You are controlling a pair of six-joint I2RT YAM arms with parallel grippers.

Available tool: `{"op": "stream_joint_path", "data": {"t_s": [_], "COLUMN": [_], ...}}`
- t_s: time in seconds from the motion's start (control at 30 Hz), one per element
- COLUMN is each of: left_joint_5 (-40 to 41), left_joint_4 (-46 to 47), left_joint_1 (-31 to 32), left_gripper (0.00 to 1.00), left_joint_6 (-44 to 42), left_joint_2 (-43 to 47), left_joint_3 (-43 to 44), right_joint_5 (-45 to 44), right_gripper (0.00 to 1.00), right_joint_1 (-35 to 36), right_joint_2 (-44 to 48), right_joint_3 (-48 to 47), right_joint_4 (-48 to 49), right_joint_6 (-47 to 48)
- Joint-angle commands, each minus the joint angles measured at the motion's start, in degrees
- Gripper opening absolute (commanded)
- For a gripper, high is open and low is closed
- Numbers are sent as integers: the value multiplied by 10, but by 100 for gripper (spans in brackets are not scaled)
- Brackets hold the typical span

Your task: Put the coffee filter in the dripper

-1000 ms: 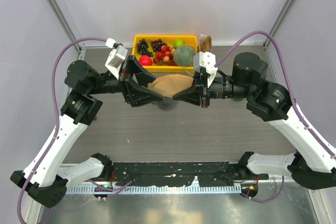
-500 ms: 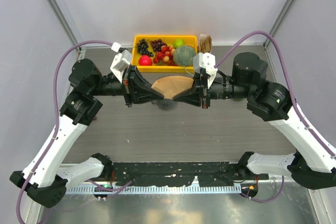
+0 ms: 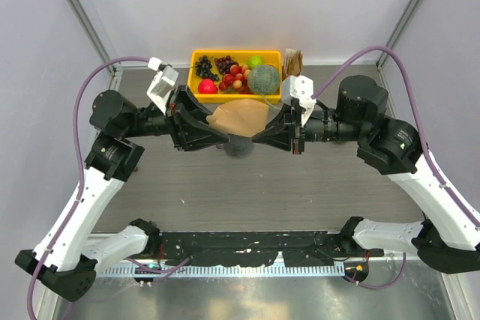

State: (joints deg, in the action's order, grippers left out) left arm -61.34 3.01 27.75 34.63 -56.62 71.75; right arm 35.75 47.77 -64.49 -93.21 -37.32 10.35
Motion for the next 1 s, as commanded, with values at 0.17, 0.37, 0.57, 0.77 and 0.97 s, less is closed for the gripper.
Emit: {"op": "stream_joint_path", "data": {"t_s": [0.17, 0.37, 0.57, 0.77, 0.97], "left_joint_5": [-76, -50, 10, 110, 136], "left_joint_4": [-236, -393, -410, -505, -501], "left_joint_1": [-51, -57, -22, 55, 95], "left_gripper": [90, 80, 74, 70, 56], "left_joint_6": [-181, -322, -393, -525, -545], "left_joint_2": [6, -9, -14, -41, -44], "left_joint_3": [140, 212, 208, 248, 223], "right_joint_5": [20, 63, 85, 87, 96], "right_gripper": [5, 5, 5, 5, 6], "right_joint_1": [-1, -1, 1, 11, 15], "right_joint_2": [20, 3, -31, -49, -76], "right_joint_3": [-1, -19, -61, -73, -100], "right_joint_4": [-80, -146, -172, -187, -205], "right_joint_6": [100, 167, 167, 173, 173]}}
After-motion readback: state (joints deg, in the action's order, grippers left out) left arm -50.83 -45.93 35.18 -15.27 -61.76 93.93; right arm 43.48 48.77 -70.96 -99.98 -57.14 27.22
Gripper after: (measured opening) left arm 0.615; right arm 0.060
